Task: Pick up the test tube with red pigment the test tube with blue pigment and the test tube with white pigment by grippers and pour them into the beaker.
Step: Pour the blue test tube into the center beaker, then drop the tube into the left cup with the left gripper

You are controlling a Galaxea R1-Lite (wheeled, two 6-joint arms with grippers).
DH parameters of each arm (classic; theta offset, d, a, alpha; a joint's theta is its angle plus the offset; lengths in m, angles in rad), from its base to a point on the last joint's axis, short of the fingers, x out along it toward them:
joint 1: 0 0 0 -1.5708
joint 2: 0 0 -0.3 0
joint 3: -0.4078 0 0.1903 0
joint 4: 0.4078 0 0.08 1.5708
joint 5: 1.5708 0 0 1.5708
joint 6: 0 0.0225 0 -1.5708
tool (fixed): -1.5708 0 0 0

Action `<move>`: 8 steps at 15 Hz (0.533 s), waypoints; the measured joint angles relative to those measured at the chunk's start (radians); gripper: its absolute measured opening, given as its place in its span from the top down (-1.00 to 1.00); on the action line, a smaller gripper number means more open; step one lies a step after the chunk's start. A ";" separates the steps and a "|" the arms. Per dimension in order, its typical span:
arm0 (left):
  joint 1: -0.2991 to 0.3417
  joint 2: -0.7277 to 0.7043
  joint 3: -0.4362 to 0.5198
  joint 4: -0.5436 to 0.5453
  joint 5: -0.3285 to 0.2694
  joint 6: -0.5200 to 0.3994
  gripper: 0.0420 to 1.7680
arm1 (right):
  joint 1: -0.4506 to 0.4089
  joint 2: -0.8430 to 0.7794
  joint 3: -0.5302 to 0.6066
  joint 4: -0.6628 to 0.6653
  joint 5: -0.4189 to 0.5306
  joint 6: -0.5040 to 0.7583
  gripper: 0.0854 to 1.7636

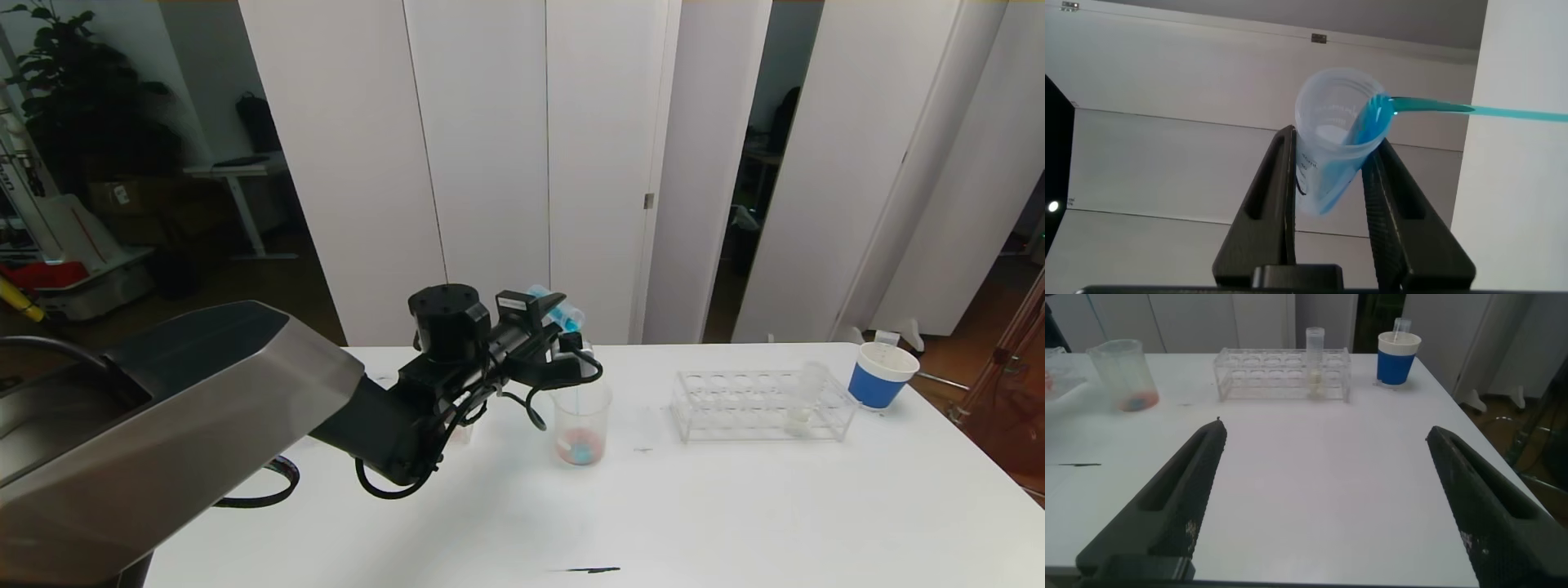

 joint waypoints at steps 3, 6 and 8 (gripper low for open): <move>0.000 0.001 -0.004 -0.002 0.000 -0.001 0.38 | 0.000 0.000 0.000 0.000 0.000 0.000 -0.98; 0.001 0.002 -0.005 -0.005 0.000 0.000 0.38 | 0.000 0.000 0.000 0.000 0.000 0.000 -0.98; 0.001 0.001 -0.006 -0.016 0.000 0.005 0.38 | 0.000 0.000 0.000 0.000 0.000 0.000 -0.98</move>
